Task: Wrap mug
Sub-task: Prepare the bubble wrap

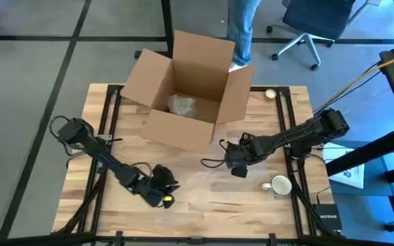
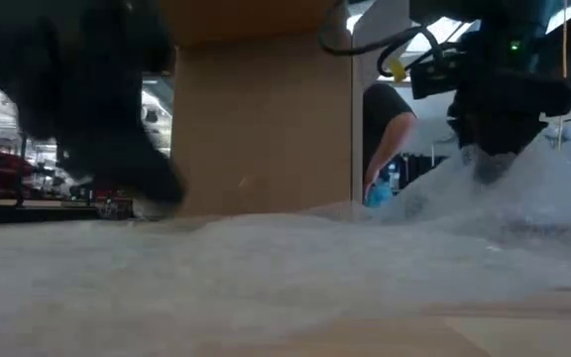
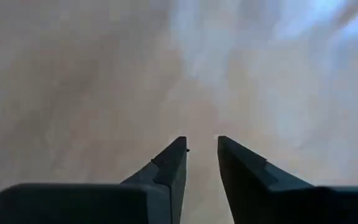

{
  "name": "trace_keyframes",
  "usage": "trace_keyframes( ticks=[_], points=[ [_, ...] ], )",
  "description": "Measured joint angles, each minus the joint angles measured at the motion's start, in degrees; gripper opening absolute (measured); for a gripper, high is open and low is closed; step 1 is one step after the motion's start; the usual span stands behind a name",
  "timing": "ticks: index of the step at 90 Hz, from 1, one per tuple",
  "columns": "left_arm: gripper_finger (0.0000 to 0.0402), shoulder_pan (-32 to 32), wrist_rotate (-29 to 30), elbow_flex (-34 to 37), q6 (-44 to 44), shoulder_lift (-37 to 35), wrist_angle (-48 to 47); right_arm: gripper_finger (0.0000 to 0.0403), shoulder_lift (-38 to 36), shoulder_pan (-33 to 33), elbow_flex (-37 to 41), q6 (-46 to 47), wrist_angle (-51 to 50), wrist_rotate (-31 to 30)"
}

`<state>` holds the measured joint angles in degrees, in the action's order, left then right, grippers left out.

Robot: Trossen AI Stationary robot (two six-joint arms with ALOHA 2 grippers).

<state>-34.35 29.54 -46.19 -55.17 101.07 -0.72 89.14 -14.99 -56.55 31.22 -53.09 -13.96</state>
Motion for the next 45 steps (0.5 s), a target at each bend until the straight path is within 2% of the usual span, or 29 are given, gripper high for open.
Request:
trace_keyframes(
  ticks=[11, 25, 37, 45],
  points=[
    [0.0076, 0.31, -5.76, -0.44, -5.94, 0.92, -7.12, 0.0302, 0.0, -0.02, 0.02, 1.29, -1.63, 2.36],
    [0.0076, -4.05, -6.63, -0.25, -9.42, -1.18, -12.81, 0.0298, -0.2, -0.01, 0.02, -0.25, -2.7, 2.26],
    [0.0076, -7.84, -7.63, -0.02, -10.58, -3.17, -14.82, 0.0298, -0.41, 0.04, 0.03, -3.96, -2.59, -2.22],
    [0.0076, -10.03, -7.76, 0.02, -10.75, -3.6, -15.27, 0.0298, -0.51, 0.14, 0.04, -4.85, -2.57, -8.03]
  ],
)
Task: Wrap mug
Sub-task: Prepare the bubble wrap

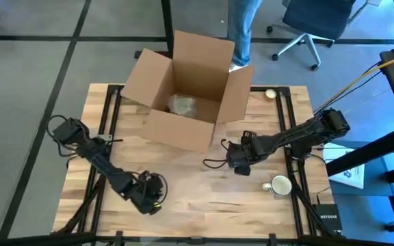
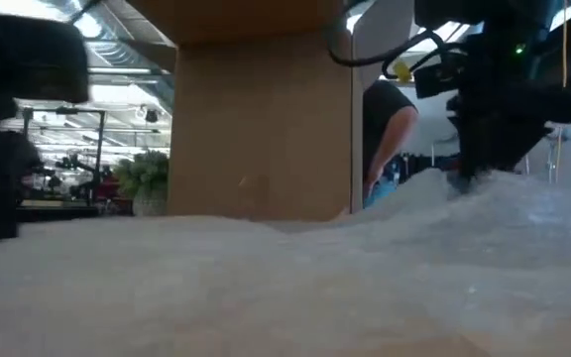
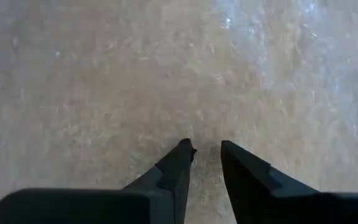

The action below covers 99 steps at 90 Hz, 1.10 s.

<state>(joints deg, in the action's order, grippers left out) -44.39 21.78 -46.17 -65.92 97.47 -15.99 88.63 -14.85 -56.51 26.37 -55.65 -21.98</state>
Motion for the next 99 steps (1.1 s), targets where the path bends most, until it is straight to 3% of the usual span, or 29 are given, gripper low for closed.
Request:
trace_keyframes(
  ticks=[10, 23, 51, 78, 90, 99],
  points=[
    [0.0076, -1.74, 1.23, 0.0, -0.62, 0.0, -0.01, 0.0298, -0.04, 0.52, 1.08, 0.07, 0.7, -5.67],
    [0.0076, -2.18, 3.52, 0.04, -1.85, 0.06, 0.13, 0.0298, 0.44, 2.61, 7.33, 2.01, 7.07, -3.72],
    [0.0076, -2.0, 5.45, 0.11, -0.96, 0.13, 0.07, 0.0298, 0.77, 3.21, 16.35, 7.03, 38.47, 13.1],
    [0.0076, -2.03, 5.71, 0.11, -1.26, 0.13, 0.24, 0.0298, 1.82, 3.21, 17.09, 1.88, 62.73, 25.03],
    [0.0076, -2.03, 5.81, 0.11, -1.22, 0.13, 0.29, 0.0298, -1.25, 3.28, 17.05, 1.64, 69.13, 31.16],
    [0.0076, -2.05, 5.84, 0.1, -1.3, 0.13, 0.33, 0.0298, -5.85, 3.26, 17.05, 0.92, 65.7, 33.74]
  ],
)
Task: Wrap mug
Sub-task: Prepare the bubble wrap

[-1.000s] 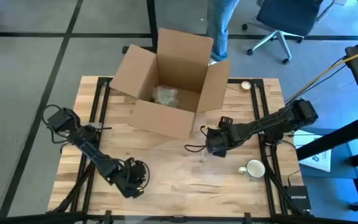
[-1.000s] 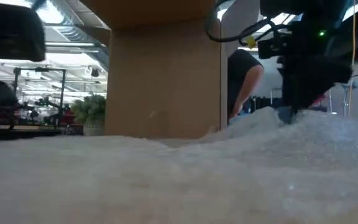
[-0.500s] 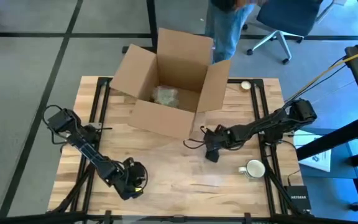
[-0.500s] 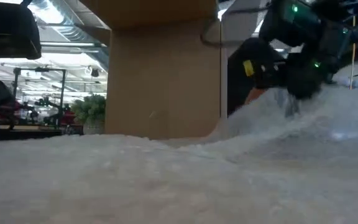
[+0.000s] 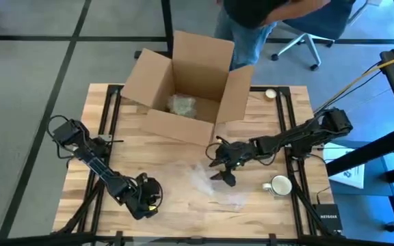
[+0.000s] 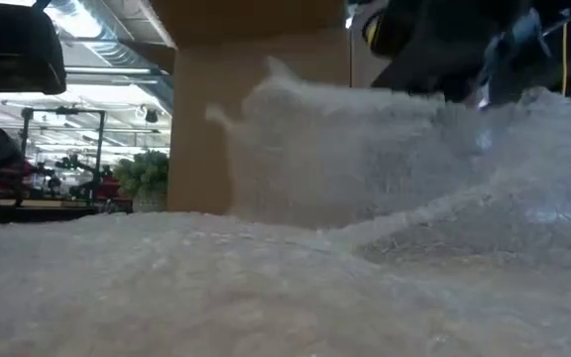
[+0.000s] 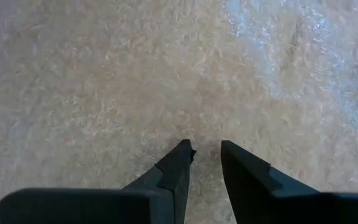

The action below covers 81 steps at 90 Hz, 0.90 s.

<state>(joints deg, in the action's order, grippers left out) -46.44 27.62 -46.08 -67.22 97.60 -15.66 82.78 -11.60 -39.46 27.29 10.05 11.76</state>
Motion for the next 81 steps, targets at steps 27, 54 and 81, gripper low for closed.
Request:
trace_keyframes(
  ticks=[27, 54, 81],
  points=[
    [0.0076, 0.02, 0.04, -0.01, -0.13, 0.0, 0.02, 0.0298, -11.43, -1.07, 1.17, -0.42, -29.59, -13.92],
    [0.0076, 0.02, 0.53, -0.01, -1.54, 0.0, 0.37, 0.0298, 4.08, -3.81, 8.44, -3.25, -2.8, -14.33],
    [0.0076, 0.42, -0.07, -0.03, -1.79, -0.02, 1.31, 0.0298, 21.35, -4.17, 3.02, -13.71, 13.72, -17.8]
  ],
)
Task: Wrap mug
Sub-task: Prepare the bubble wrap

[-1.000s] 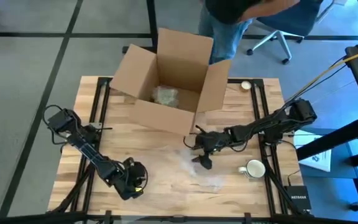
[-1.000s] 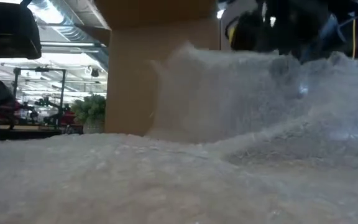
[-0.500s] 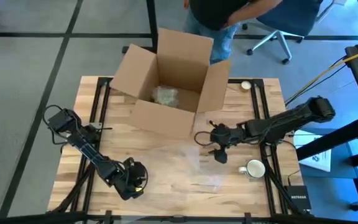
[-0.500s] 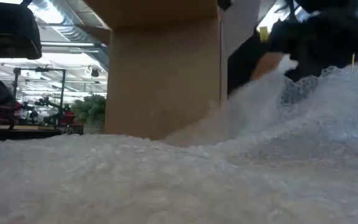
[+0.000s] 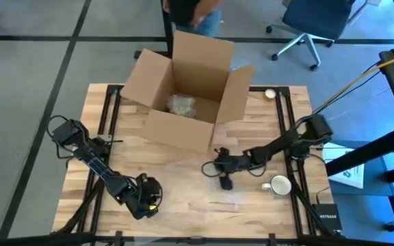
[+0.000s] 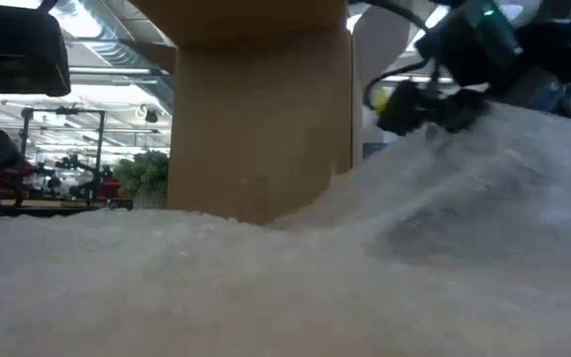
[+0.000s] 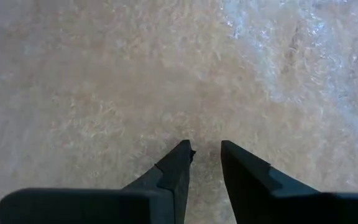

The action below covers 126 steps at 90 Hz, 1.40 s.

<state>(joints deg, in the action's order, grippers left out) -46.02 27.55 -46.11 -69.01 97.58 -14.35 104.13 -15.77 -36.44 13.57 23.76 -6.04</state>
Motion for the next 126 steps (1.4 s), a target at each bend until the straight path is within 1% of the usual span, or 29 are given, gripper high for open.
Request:
trace_keyframes(
  ticks=[10, 14, 17, 21, 24, 35, 39, 42, 53, 60, 70, 79, 88, 94, 103, 112, 119, 126],
  points=[
    [0.0076, 0.0, 0.02, 0.0, -0.38, 0.0, 0.0, 0.0291, 1.38, 0.04, -2.8, -0.56, -1.56, -0.11],
    [0.0076, 0.0, 0.05, 0.0, -0.52, -0.03, -0.02, 0.0276, 1.55, 0.04, -3.8, -0.53, -2.39, -0.92],
    [0.0076, 0.0, 0.04, 0.0, -0.56, -0.04, -0.02, 0.0258, 1.51, 0.04, -4.22, -0.45, -3.45, -1.6],
    [0.0076, 0.02, 0.04, 0.0, -0.43, -0.04, 0.0, 0.0225, 1.38, 0.04, -4.84, -0.32, -5.48, -2.62],
    [0.0076, 0.02, 0.06, 0.0, -0.42, -0.04, -0.01, 0.0193, 1.16, 0.02, -5.33, -0.36, -6.79, -3.07],
    [0.0076, -0.07, 0.01, 0.0, -0.46, -0.04, -0.01, 0.0049, -0.55, 0.0, -7.2, -2.41, -16.09, -3.54],
    [0.0076, -0.07, 0.04, 0.0, -0.61, -0.04, -0.02, 0.0021, -1.27, 0.0, -7.95, -3.35, -20.33, -4.23],
    [0.0076, -0.07, 0.02, 0.0, -0.63, -0.04, -0.02, 0.0017, -2.15, -0.02, -8.56, -3.38, -23.9, -5.61],
    [0.0076, -0.12, 0.01, 0.0, -0.57, -0.04, -0.02, 0.0027, -5.33, 0.04, -11.89, -3.37, -41.08, -11.09],
    [0.0076, -0.13, -0.11, -0.02, -0.59, -0.04, -0.07, 0.0019, -7.08, 0.04, -15.11, -2.68, -53.18, -12.57],
    [0.0076, -0.16, -0.2, -0.02, -0.57, -0.07, -0.04, 0.0003, -8.33, 0.04, -19.06, 1.03, -65.4, -12.87],
    [0.0076, -0.15, -0.17, -0.02, -0.46, -0.07, 0.0, 0.0014, -8.03, 0.04, -19.78, 6.35, -72.19, -12.03],
    [0.0076, -0.15, -0.14, -0.02, -0.44, -0.07, 0.02, 0.0045, -8.15, 0.11, -18.92, 10.23, -75.74, -10.05],
    [0.0076, -0.17, -0.23, -0.04, -0.6, -0.07, -0.03, 0.0077, -8.09, 0.15, -18.18, 11.74, -79.11, -10.35],
    [0.0076, -0.17, -0.37, -0.04, -0.21, -0.07, -0.04, 0.0136, -8.1, 0.15, -18.18, 12.95, -79.45, -12.6],
    [0.0076, -0.17, -0.71, -0.07, 0.02, -0.07, -0.04, 0.0198, -8.35, 0.15, -20.06, 13.0, -82.04, -13.31],
    [0.0076, -0.17, -1.38, -0.07, 0.03, -0.09, -0.1, 0.0239, -9.67, -0.01, -22.41, 12.99, -84.63, -11.29],
    [0.0076, -0.15, -2.1, -0.09, 0.02, -0.11, -0.07, 0.0269, -12.56, -0.4, -24.09, 13.02, -86.1, -8.08]
  ],
)
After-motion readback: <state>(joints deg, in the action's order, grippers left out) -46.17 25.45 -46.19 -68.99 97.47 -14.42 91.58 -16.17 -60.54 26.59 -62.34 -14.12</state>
